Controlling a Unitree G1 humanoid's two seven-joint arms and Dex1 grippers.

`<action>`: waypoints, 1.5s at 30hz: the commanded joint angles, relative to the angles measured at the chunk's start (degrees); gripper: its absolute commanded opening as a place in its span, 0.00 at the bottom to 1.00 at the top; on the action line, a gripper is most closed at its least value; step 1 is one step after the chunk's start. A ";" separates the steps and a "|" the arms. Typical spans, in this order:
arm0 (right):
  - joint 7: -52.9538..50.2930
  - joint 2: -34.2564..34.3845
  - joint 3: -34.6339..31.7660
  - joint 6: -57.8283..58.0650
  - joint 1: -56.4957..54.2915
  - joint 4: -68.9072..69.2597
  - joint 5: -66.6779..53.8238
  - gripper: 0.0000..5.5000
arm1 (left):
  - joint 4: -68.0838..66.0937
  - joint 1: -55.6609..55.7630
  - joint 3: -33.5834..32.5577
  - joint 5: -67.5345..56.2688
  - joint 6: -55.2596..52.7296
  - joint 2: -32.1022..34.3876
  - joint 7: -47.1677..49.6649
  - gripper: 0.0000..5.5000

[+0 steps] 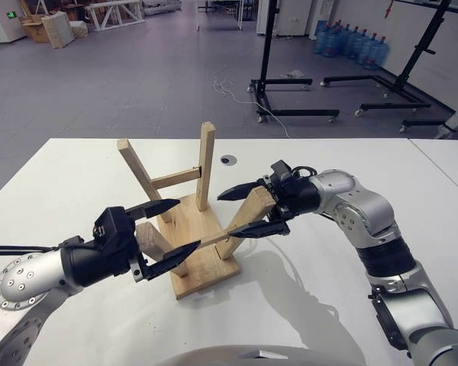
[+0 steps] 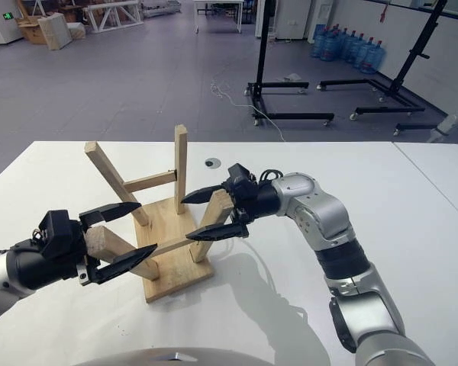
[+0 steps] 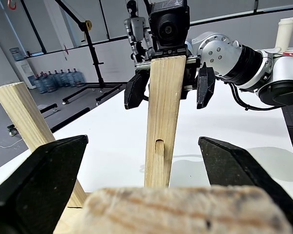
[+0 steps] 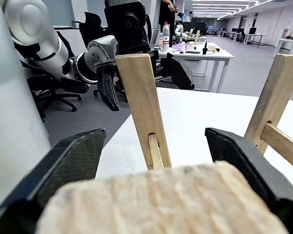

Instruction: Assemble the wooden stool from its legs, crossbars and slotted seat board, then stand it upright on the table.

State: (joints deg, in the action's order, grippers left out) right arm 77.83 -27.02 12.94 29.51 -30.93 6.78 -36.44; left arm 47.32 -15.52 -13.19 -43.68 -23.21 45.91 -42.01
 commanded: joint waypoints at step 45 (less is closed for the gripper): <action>-24.77 3.53 -21.38 10.71 -4.76 10.18 -27.40 0.68 | -15.29 24.45 -15.82 -20.43 -3.57 0.22 1.34 0.75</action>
State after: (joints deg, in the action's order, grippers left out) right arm 54.27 -23.99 -8.14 39.42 -33.31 15.59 -62.05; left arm 33.21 6.65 -28.44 -63.21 -25.90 45.39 -42.34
